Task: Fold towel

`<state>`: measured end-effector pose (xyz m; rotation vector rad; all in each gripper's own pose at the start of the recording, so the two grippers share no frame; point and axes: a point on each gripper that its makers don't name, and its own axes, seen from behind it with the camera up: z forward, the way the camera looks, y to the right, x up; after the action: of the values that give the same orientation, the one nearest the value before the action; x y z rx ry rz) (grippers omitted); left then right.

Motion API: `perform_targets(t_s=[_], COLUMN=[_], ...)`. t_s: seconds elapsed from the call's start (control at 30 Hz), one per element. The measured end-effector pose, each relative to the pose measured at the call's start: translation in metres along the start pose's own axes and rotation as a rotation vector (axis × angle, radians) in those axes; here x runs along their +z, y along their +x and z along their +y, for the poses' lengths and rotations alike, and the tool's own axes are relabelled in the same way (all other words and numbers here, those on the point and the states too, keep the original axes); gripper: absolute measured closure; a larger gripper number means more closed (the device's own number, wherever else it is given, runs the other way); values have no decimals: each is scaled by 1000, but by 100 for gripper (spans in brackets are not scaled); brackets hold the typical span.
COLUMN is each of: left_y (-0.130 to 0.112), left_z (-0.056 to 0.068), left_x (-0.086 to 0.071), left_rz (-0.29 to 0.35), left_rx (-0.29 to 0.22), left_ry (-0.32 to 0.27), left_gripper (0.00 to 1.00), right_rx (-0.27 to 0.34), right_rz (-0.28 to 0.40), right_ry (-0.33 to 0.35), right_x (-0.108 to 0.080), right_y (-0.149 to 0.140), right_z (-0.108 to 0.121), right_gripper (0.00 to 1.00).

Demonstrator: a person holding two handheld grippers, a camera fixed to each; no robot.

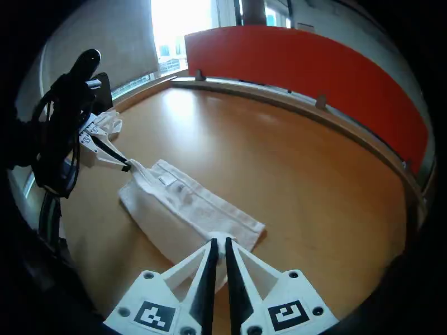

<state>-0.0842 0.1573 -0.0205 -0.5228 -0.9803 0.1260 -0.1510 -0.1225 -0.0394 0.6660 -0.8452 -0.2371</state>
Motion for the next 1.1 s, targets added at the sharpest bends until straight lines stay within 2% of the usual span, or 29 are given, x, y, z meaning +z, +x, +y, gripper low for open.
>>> perform_targets(t_s=[0.3, 0.47, 0.67, 0.93, 1.1], left_y=[-1, 1, 3, 6, 8], left_z=[-10, -16, -22, -35, -40], left_x=[25, 34, 43, 48, 49], left_rz=[-11, -8, -1, 2, 5], left_rx=[-6, 2, 9, 37, 39], left_ry=[2, 24, 58, 107, 122], left_gripper=[88, 86, 76, 62, 58], right_rx=[71, 112, 135, 154, 150], right_rz=[-33, -46, -52, -44, -45], right_ry=[-27, -43, -86, -133, -146], right_x=[26, 37, 48, 55, 55], right_y=[-7, -11, -12, -10, -10], right_z=[13, 16, 24, 35, 40], right_gripper=[89, 90, 88, 75, 70])
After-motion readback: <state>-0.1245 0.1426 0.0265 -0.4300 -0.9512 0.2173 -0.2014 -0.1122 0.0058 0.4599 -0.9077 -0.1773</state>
